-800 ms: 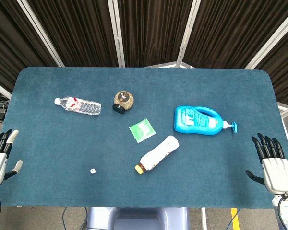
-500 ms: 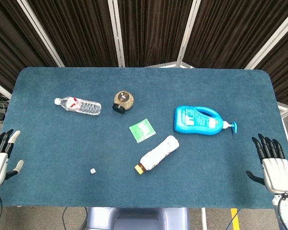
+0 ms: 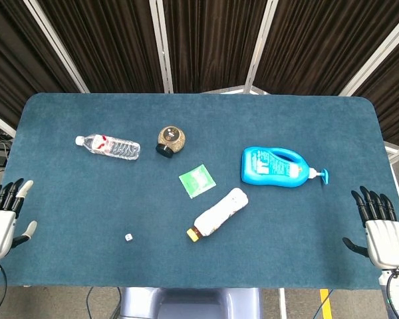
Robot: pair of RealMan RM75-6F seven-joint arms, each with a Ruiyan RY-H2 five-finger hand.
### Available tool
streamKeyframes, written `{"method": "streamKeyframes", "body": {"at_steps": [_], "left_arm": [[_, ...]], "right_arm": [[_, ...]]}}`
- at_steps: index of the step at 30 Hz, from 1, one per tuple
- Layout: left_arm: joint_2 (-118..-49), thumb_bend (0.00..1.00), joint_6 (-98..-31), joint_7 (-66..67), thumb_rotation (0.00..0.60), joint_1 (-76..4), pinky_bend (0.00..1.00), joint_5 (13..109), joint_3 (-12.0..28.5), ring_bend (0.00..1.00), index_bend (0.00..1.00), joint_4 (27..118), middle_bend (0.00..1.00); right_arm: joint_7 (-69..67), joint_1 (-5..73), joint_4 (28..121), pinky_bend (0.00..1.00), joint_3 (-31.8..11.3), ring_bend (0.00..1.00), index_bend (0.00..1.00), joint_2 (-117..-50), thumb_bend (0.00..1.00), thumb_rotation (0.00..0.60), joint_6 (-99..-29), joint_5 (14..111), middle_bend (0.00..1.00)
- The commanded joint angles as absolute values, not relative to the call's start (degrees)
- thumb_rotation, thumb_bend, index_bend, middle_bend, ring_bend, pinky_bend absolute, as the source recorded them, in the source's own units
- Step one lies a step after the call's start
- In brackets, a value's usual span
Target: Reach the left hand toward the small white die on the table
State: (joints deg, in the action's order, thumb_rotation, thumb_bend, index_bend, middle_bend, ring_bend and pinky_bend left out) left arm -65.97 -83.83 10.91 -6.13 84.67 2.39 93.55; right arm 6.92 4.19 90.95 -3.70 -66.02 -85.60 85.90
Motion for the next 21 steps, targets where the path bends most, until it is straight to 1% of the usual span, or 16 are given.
{"method": "streamKeyframes", "body": {"at_steps": [1,2,3,4,5,6,7,9,11,12,14,16,21], "left_arm": [[-66.2,0.36,-83.9,11.3,0.6,-6.2,0.0,85.1,2.1,0.0,0.0,93.6,0.0],[-66.3,0.36,-84.0,11.5,0.6,-6.1,0.0,85.3,2.1,0.0,0.0,93.5,0.0],[-66.4,0.36,-84.1,11.7,0.6,-6.1,0.03,85.4,2.0,0.0,0.0,93.5,0.0],[-66.7,0.36,-84.2,12.1,0.6,-6.1,0.15,85.5,2.0,0.07,0.0,93.5,0.04],[-67.0,0.36,-84.3,12.4,0.6,-6.2,0.32,86.0,1.8,0.18,0.0,93.5,0.14],[-67.3,0.36,-84.3,12.5,0.6,-6.2,0.45,86.3,1.7,0.27,0.0,93.5,0.24],[-67.8,0.36,-84.4,12.5,0.6,-6.3,0.6,86.7,1.6,0.42,0.0,93.4,0.4],[-69.5,0.36,-83.0,11.9,0.6,-7.1,0.7,88.3,0.6,0.56,0.0,92.9,0.57],[-69.9,0.38,-80.4,13.5,0.6,-7.8,0.76,89.1,-1.0,0.64,0.0,93.0,0.68],[-70.1,0.41,-79.2,14.6,0.6,-8.1,0.77,89.4,-1.6,0.66,0.0,93.2,0.71],[-70.7,0.52,-76.5,17.4,0.6,-8.9,0.78,89.7,-2.9,0.71,0.0,94.1,0.77],[-71.0,0.59,-74.0,20.3,0.6,-9.6,0.79,89.4,-3.8,0.73,0.0,95.6,0.8],[-71.5,0.64,-68.3,25.6,0.6,-11.4,0.79,88.6,-5.7,0.74,0.0,97.9,0.82]], "right_arm": [[7.0,4.2,90.9,0.0,-3.7,0.0,0.0,-66.0,0.0,0.6,-85.4,85.8,0.0],[7.0,4.2,90.9,0.0,-3.6,0.0,0.0,-66.1,0.0,0.6,-85.4,85.8,0.0],[7.1,4.2,90.9,0.0,-3.6,0.0,0.0,-66.1,0.01,0.6,-85.5,85.9,0.0],[7.1,4.2,90.9,0.0,-3.6,0.0,0.0,-66.1,0.0,0.6,-85.5,86.0,0.0],[7.1,4.2,90.8,0.0,-3.6,0.0,0.0,-66.1,0.01,0.6,-85.6,86.1,0.0],[7.1,4.2,90.8,0.0,-3.6,0.0,0.0,-66.2,0.0,0.6,-85.5,86.1,0.0],[7.0,4.2,90.9,0.0,-3.6,0.0,0.0,-66.2,0.01,0.6,-85.4,86.0,0.0],[6.8,4.2,91.0,0.0,-3.5,0.0,0.0,-66.2,0.01,0.6,-85.0,85.7,0.0],[6.9,4.3,91.1,0.0,-3.5,0.0,0.0,-66.2,0.01,0.6,-84.7,85.5,0.0],[6.9,4.3,91.2,0.0,-3.5,0.0,0.0,-66.2,0.01,0.6,-84.6,85.4,0.0],[6.9,4.4,91.3,0.0,-3.6,0.0,0.0,-66.2,0.01,0.6,-84.6,85.4,0.0],[6.8,4.4,91.4,0.0,-3.6,0.0,0.0,-66.2,0.01,0.6,-84.8,85.5,0.0],[6.2,4.4,91.5,0.0,-3.4,0.0,0.0,-66.1,0.01,0.6,-84.4,85.5,0.0]]}}
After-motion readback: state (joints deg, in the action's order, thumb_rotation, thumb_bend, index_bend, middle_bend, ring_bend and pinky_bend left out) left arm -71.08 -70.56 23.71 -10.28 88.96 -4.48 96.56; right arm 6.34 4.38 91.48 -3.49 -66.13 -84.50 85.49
